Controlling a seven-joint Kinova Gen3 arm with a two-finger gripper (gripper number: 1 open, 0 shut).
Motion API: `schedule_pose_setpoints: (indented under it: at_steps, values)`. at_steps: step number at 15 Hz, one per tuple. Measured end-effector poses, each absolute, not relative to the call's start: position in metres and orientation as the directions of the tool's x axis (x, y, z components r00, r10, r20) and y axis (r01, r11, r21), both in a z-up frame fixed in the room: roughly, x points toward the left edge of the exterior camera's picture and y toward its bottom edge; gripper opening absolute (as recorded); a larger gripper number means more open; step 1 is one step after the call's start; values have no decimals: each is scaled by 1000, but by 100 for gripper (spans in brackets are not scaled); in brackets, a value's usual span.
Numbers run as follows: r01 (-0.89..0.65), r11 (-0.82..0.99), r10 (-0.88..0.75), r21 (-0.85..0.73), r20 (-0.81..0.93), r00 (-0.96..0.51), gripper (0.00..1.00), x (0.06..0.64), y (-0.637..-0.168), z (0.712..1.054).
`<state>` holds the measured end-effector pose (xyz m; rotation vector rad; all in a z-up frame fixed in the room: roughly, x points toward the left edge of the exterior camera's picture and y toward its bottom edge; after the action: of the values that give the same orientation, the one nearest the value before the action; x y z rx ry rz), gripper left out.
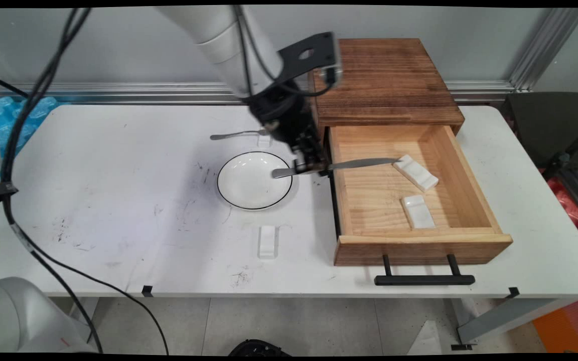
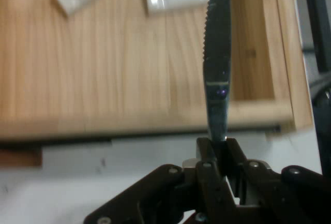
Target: Place the picked object into the drawer
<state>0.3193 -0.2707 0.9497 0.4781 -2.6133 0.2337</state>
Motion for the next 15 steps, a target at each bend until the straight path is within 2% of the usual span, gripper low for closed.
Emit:
schedule_pose_setpoints:
  at_steps: [8, 15]
  values:
    - [-326, 938, -220, -116, 528, -820, 0, 242, -306, 949]
    - [-337, 934, -228, -117, 530, -817, 0, 193, -335, 920]
